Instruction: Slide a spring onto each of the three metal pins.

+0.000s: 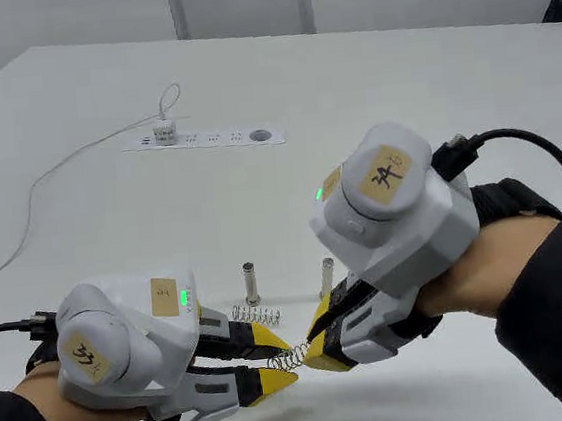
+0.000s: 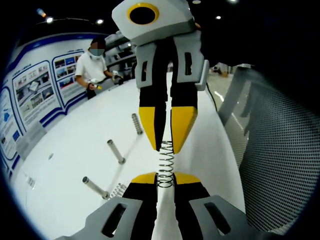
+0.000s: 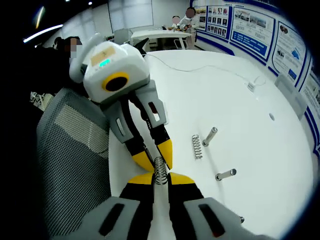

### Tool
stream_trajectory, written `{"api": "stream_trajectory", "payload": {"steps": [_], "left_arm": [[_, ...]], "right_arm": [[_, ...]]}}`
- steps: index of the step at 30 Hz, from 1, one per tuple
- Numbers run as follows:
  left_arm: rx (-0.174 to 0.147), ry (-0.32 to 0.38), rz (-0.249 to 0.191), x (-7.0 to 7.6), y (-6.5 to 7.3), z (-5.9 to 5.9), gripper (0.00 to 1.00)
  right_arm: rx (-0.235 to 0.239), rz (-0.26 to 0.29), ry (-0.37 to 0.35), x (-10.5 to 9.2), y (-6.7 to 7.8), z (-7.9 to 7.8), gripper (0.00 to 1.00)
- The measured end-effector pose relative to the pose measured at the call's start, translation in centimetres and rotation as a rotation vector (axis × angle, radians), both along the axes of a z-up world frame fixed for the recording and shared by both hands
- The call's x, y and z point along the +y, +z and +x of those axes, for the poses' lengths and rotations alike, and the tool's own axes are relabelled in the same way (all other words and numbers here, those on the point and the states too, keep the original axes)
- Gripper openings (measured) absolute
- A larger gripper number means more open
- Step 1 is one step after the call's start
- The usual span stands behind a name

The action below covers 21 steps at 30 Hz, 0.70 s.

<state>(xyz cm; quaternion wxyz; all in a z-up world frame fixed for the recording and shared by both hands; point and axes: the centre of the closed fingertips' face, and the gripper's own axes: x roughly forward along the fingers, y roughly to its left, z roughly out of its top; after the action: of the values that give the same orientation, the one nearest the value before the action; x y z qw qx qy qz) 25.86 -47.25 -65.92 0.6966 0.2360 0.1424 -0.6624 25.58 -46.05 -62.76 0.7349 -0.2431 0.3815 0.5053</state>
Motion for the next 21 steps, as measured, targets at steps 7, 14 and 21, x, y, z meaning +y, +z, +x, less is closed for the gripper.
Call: {"api": "stream_trajectory", "payload": {"steps": [7, 14, 21], "left_arm": [[0.029, 0.023, -0.045, -0.1, 0.8, 0.3, 0.11], [0.082, 0.068, -0.106, 0.2, 1.5, 0.8, 0.11], [0.137, 0.101, -0.163, 0.2, 2.2, 1.0, 0.11]], "right_arm": [[-0.065, 0.058, 0.008, 1.5, 1.5, 0.6, 0.11], [-0.111, 0.097, 0.015, 2.1, 2.3, 1.1, 0.12], [-0.117, 0.114, -0.003, 1.9, 2.5, 1.3, 0.16]]}}
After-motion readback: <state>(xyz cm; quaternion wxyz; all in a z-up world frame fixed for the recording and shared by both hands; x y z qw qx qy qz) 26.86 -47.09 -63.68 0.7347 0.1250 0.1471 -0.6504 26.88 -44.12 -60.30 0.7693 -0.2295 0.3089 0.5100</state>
